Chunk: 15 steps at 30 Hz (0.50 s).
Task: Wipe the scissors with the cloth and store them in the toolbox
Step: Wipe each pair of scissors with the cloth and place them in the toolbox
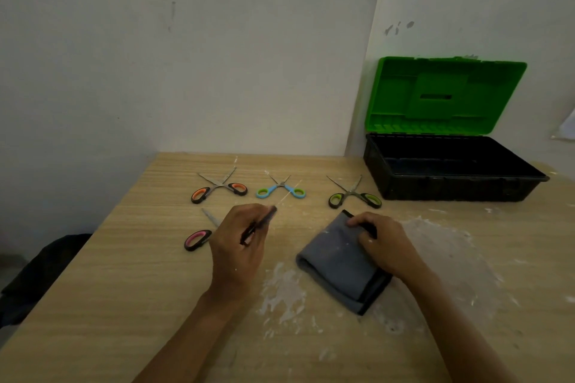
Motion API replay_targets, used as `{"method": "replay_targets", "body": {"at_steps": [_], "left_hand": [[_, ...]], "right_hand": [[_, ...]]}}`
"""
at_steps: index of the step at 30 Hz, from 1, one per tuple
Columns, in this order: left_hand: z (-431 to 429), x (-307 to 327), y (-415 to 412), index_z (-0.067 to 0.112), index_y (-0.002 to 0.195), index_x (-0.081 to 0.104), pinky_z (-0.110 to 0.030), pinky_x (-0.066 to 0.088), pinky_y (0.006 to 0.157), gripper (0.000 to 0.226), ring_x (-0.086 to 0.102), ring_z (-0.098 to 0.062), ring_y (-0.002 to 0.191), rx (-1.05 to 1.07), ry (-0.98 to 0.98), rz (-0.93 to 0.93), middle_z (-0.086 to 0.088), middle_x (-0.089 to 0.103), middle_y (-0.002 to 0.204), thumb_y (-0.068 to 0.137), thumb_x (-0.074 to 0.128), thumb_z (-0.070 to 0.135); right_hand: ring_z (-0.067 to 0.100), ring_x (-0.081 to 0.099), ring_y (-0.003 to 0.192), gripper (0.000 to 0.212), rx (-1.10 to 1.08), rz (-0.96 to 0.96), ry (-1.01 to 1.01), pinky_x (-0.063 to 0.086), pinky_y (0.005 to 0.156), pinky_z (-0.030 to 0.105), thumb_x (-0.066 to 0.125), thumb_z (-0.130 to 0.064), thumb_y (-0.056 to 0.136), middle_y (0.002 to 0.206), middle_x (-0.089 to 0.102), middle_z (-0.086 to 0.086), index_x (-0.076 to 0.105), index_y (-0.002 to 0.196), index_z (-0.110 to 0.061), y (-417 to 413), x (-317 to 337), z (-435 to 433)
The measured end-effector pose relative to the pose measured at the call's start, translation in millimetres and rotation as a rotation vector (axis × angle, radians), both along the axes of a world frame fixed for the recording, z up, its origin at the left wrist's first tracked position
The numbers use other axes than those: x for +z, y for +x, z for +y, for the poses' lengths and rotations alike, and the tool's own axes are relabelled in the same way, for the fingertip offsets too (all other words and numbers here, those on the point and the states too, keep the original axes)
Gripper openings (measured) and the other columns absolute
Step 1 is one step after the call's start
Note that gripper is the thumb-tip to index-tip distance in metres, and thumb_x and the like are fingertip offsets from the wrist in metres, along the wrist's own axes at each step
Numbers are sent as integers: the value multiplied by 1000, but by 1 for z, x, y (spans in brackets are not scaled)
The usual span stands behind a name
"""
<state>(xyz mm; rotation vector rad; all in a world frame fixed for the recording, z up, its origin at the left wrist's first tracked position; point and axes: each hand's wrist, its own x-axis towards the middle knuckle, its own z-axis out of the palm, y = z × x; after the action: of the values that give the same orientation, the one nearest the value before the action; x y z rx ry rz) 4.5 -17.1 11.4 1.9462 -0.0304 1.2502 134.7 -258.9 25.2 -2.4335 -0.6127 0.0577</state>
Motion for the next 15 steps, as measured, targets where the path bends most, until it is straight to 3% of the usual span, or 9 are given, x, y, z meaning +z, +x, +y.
{"method": "replay_targets", "body": {"at_steps": [2,3,4,6,8,12,15], "left_hand": [[1,0,1,3,107,74,-25,54,88,19,67,-17,100,37,227,-49,-8,70,106,88,75,3],[1,0,1,1,108,74,-25,53,90,20,66,-20,102,51,299,-54,-11,69,109,88,75,0],[0,0,2,1,110,73,-26,54,89,21,65,-23,102,54,351,-48,-13,68,111,89,73,-2],[-3,0,4,0,112,73,-31,55,84,21,64,-27,96,63,444,-26,-14,66,112,91,71,-1],[-8,-1,6,0,110,73,-34,55,81,20,64,-27,95,71,488,-6,-14,66,110,90,72,-3],[-17,-1,7,4,110,68,-28,53,89,22,62,-19,104,-13,374,10,-8,63,110,88,74,-1],[-20,0,3,17,121,60,-20,53,88,41,64,-10,108,-114,40,119,6,62,116,85,77,12]], "right_hand": [[9,54,110,18,-47,-254,46,38,91,18,60,-18,94,120,59,-5,64,110,-26,-9,4,7],[7,58,102,12,-69,-316,155,41,86,19,60,-24,95,113,63,-5,66,106,-25,-17,11,14],[7,63,90,14,-45,-257,302,46,76,19,57,-33,96,101,68,-5,67,99,-24,-25,19,21],[14,69,70,36,125,190,562,50,58,22,51,-51,94,82,73,2,70,93,-21,-51,39,38],[16,68,61,39,261,467,552,52,51,21,56,-58,85,81,75,5,72,95,-23,-70,45,48],[10,64,56,25,303,425,492,52,53,19,68,-39,82,81,76,0,70,102,-24,-74,39,50],[20,67,62,18,253,417,533,55,59,27,70,-27,88,80,76,4,71,104,-20,-64,33,45]]}}
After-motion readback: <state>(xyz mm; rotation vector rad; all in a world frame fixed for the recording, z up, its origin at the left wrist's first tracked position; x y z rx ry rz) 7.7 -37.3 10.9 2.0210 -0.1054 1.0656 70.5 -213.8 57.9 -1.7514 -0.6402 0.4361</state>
